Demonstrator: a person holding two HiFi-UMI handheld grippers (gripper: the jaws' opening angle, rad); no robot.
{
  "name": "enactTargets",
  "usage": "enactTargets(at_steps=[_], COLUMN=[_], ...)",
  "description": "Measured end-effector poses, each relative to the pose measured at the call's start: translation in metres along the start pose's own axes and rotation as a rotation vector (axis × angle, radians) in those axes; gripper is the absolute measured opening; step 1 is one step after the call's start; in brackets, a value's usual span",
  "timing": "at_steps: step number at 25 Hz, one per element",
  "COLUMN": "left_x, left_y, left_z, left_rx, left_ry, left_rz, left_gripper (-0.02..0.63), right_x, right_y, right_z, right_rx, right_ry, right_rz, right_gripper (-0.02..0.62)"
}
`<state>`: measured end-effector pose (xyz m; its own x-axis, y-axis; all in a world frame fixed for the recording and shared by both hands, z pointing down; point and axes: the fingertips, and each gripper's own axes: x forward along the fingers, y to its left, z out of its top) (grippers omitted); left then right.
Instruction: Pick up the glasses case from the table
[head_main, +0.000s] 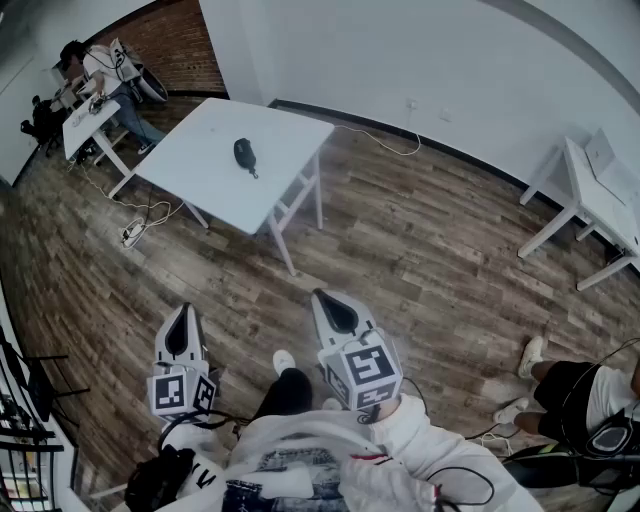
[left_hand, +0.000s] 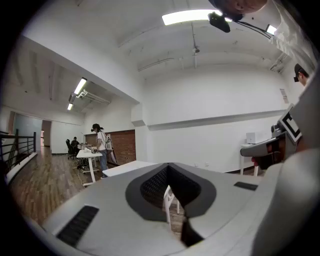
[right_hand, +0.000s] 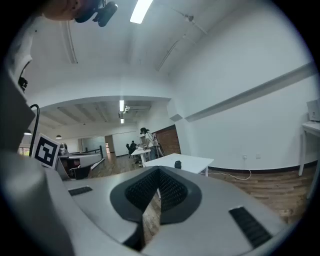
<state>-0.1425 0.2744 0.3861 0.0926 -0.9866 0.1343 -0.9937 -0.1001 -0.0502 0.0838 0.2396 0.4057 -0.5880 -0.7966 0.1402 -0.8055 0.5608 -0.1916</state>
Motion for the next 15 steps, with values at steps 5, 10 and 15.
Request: enactTargets(at_steps=[5,10,15], left_x=[0.059,0.152,0.254], left_y=[0.021,0.060,0.102], left_z=[-0.014,-0.022,0.003], left_rx=[-0.015,-0.017,0.064], left_ry=[0.005,0.022,0.016], left_rz=[-0.012,-0.026,-0.071], left_gripper=[0.023,0.023,0.023], right_x=[0.055,0.147,0.255], right_y=[-0.022,-0.048,-0.064], right_z=[-0.010,-0.007,0.026], right_rx=[-0.002,-0.022,-0.050], right_ry=[0.031,0.082,0.102], right_rz=[-0.018,-0.038,-0.042], right_gripper=[-0.002,-0.002,-0.002])
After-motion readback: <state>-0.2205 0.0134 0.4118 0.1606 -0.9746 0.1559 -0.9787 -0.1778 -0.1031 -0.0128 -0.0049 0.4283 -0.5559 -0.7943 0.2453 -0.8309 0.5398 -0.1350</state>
